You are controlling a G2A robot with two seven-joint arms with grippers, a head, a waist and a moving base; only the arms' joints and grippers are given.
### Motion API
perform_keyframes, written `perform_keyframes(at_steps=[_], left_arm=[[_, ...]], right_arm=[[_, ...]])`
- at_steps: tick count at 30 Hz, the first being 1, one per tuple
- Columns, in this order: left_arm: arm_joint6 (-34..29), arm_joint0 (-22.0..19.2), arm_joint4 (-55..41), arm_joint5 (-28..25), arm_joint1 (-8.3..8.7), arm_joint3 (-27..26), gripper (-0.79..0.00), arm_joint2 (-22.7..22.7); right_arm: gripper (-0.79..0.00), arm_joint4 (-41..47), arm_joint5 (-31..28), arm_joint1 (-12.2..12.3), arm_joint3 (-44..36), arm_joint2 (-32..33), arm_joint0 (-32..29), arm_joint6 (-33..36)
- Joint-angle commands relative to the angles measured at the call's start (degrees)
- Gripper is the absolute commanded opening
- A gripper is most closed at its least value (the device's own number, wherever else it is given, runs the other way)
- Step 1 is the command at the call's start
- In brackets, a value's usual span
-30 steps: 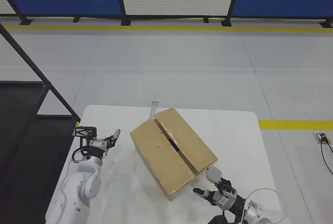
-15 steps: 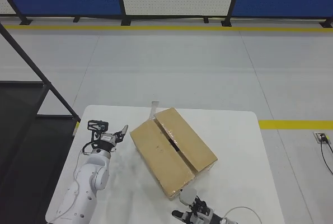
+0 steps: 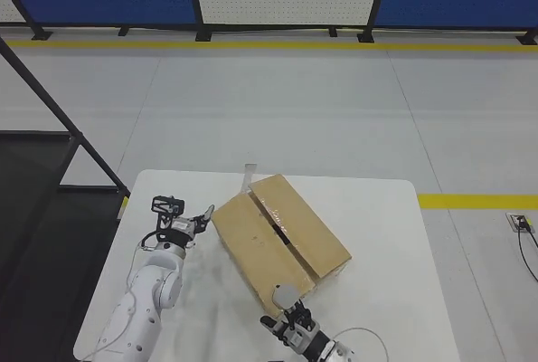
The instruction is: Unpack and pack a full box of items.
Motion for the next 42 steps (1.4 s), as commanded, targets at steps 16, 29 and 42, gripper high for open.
perform_keyframes(at_steps=[16,29,42], left_arm=[[0.02,2.98,0.85,-4.38,0.41,-2.54,0.000,-0.87],[1.85,7.28,2.37,-11.23,1.22,-6.03,0.000,-1.72],[2.98,13.16,5.04,-13.78,1.85,-11.99,0.000,-1.60]], right_arm=[[0.000,-1.74,0.76,1.26,-3.56,7.47,-5.04,2.95],[0.000,6.32,-0.55,2.42,-6.15,17.77,-8.55,2.10],[0.000,17.44,4.04,2.33,-9.11,21.93,-10.10,-1.74]])
